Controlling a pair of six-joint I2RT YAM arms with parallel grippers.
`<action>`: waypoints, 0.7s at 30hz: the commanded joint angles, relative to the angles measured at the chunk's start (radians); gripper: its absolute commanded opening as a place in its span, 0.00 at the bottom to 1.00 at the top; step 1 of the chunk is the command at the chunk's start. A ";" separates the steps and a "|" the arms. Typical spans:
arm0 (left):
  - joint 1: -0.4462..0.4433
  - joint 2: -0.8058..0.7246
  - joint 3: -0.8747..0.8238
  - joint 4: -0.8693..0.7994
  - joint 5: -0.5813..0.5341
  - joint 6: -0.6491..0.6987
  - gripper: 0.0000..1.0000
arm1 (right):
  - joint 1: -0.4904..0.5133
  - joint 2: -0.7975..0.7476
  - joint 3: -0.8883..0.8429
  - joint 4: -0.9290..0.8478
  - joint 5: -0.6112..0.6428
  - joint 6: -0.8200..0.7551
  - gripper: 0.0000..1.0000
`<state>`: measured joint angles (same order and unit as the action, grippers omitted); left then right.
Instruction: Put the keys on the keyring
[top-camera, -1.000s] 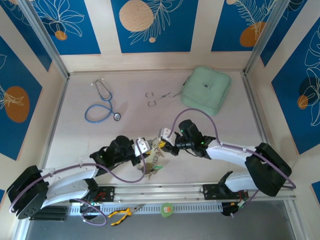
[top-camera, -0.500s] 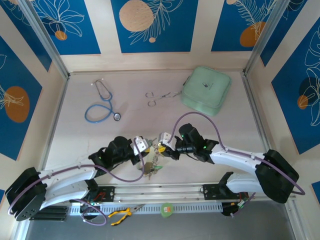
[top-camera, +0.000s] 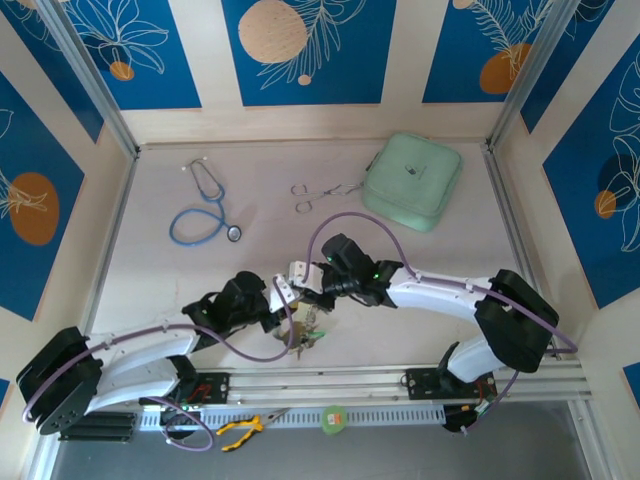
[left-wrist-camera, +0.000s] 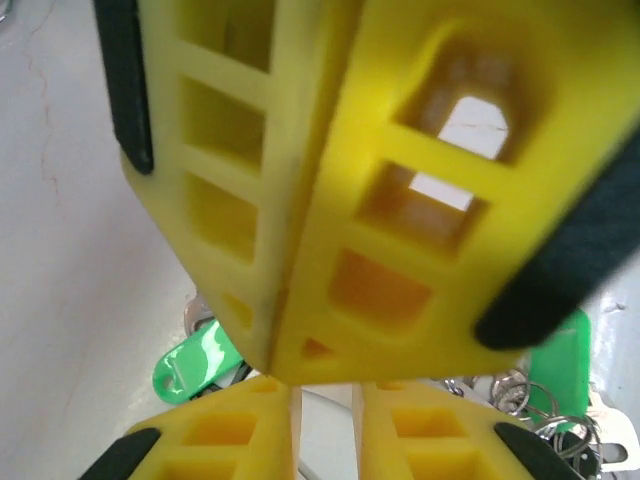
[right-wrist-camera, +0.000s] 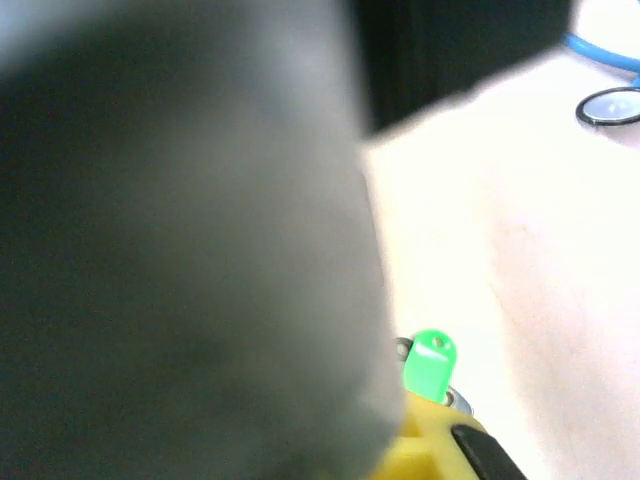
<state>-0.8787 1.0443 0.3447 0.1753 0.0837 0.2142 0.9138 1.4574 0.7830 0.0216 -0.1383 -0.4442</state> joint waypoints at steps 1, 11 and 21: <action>-0.011 -0.043 0.012 0.106 0.023 0.026 0.22 | -0.014 0.000 -0.046 -0.069 0.009 0.015 0.10; -0.009 -0.143 -0.071 0.171 -0.083 -0.038 0.25 | -0.106 -0.117 -0.125 -0.048 -0.009 0.163 0.20; 0.015 -0.226 -0.061 0.078 -0.253 -0.332 0.52 | -0.052 -0.042 -0.043 -0.238 0.049 0.403 0.30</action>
<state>-0.8711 0.8082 0.2665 0.2951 -0.1226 0.0196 0.8371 1.3907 0.7044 -0.1253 -0.0940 -0.1577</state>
